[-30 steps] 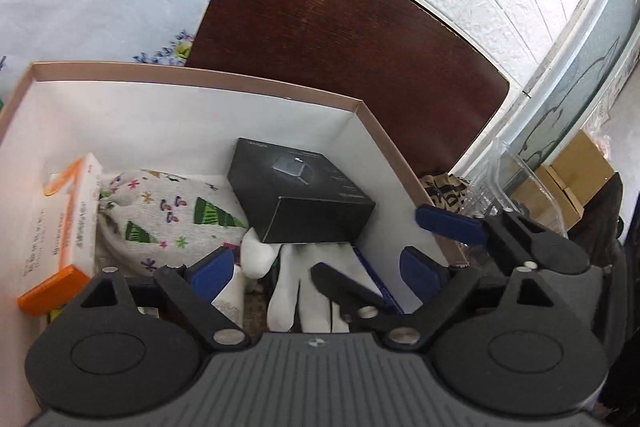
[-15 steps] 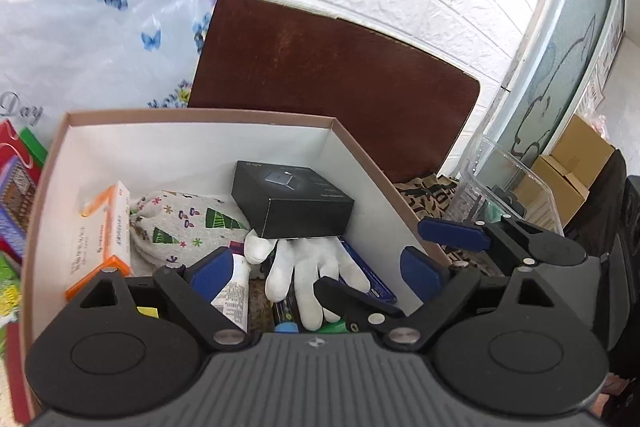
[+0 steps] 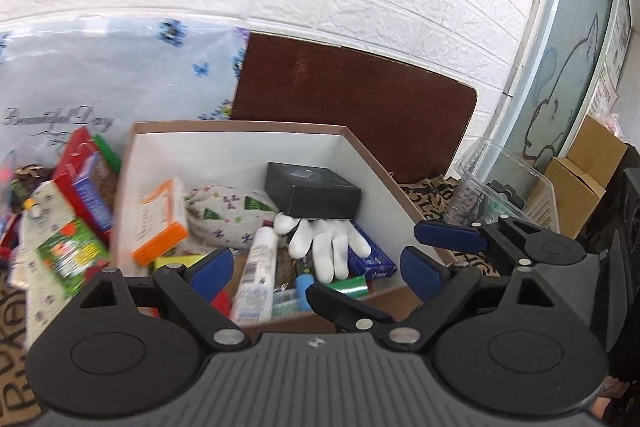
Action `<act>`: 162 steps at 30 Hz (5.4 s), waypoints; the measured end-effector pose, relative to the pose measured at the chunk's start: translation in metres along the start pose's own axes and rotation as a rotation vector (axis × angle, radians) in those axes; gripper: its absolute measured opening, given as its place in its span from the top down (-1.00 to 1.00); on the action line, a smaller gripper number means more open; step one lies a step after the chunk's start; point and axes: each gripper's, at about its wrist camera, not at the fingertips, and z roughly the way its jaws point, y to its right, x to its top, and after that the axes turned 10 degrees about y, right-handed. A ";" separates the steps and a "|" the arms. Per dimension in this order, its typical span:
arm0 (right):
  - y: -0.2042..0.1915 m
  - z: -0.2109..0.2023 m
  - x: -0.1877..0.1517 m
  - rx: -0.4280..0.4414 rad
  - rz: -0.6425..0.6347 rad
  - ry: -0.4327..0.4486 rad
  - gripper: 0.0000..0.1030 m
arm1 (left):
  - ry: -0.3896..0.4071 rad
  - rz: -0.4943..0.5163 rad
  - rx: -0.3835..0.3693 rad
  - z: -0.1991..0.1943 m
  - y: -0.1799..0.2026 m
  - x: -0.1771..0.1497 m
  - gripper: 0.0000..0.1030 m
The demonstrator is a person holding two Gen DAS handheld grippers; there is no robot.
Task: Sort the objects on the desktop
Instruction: 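Open the left gripper to release the charger box into the cardboard box, then move the left gripper back to the grey letter-shaped ornament, then grasp the grey letter-shaped ornament with the left gripper and lift, then carry the grey ornament with the left gripper over the cardboard box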
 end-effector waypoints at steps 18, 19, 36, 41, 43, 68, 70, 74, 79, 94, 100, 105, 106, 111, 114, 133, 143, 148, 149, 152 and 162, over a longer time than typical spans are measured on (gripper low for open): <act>-0.127 -0.034 -0.040 0.191 -0.059 -0.010 -0.89 | 0.018 -0.149 0.108 -0.103 -0.053 -0.072 -0.82; -0.132 -0.033 -0.044 0.207 -0.054 -0.018 -0.89 | 0.014 -0.165 0.115 -0.106 -0.058 -0.077 -0.82; -0.233 0.000 -0.069 0.386 -0.059 -0.129 -0.89 | 0.055 -0.348 0.299 -0.165 -0.158 -0.123 -0.82; -0.246 0.016 -0.065 0.408 -0.046 -0.131 -0.89 | 0.098 -0.385 0.394 -0.177 -0.194 -0.126 -0.81; -0.252 0.023 -0.063 0.423 -0.042 -0.134 -0.89 | 0.109 -0.392 0.438 -0.180 -0.207 -0.127 -0.81; -0.344 0.138 -0.051 0.522 -0.289 -0.089 -0.87 | 0.098 -0.477 0.487 -0.138 -0.317 -0.116 -0.81; -0.349 0.145 -0.053 0.527 -0.317 -0.091 -0.86 | 0.096 -0.484 0.480 -0.133 -0.321 -0.115 -0.81; -0.356 0.153 -0.054 0.546 -0.330 -0.089 -0.61 | 0.080 -0.493 0.470 -0.126 -0.327 -0.116 -0.78; -0.360 0.160 -0.057 0.549 -0.324 -0.097 -0.46 | 0.081 -0.502 0.443 -0.124 -0.329 -0.118 -0.42; -0.306 0.080 -0.072 0.558 -0.273 -0.154 -0.20 | -0.002 -0.443 0.341 -0.148 -0.260 -0.137 -0.13; -0.272 0.016 -0.097 0.579 -0.218 -0.194 -0.15 | -0.076 -0.340 0.185 -0.137 -0.203 -0.144 -0.12; -0.257 -0.015 -0.115 0.528 -0.249 -0.187 -0.15 | -0.099 -0.294 0.158 -0.136 -0.184 -0.148 -0.14; -0.253 -0.017 -0.115 0.517 -0.234 -0.188 -0.15 | -0.101 -0.295 0.170 -0.138 -0.185 -0.148 -0.16; -0.245 -0.018 -0.113 0.505 -0.180 -0.162 -0.15 | -0.107 -0.318 0.204 -0.149 -0.186 -0.151 -0.12; -0.247 -0.018 -0.114 0.509 -0.177 -0.156 -0.14 | -0.116 -0.301 0.197 -0.152 -0.183 -0.152 -0.12; -0.241 -0.006 -0.123 0.518 -0.119 -0.168 0.01 | -0.144 -0.305 0.194 -0.142 -0.175 -0.152 0.08; -0.220 -0.033 -0.097 0.464 -0.110 -0.043 0.37 | -0.065 -0.201 0.177 -0.143 -0.140 -0.117 0.30; -0.195 -0.042 -0.079 0.413 -0.071 0.031 0.38 | 0.009 -0.148 0.124 -0.137 -0.120 -0.084 0.34; -0.190 -0.043 -0.074 0.404 -0.067 0.045 0.38 | 0.022 -0.141 0.112 -0.134 -0.116 -0.076 0.34; -0.175 -0.048 -0.060 0.361 -0.065 0.103 0.38 | 0.068 -0.086 0.085 -0.126 -0.099 -0.054 0.34; -0.125 -0.033 -0.022 0.245 -0.028 0.228 0.38 | 0.124 -0.026 0.010 -0.074 -0.075 -0.001 0.34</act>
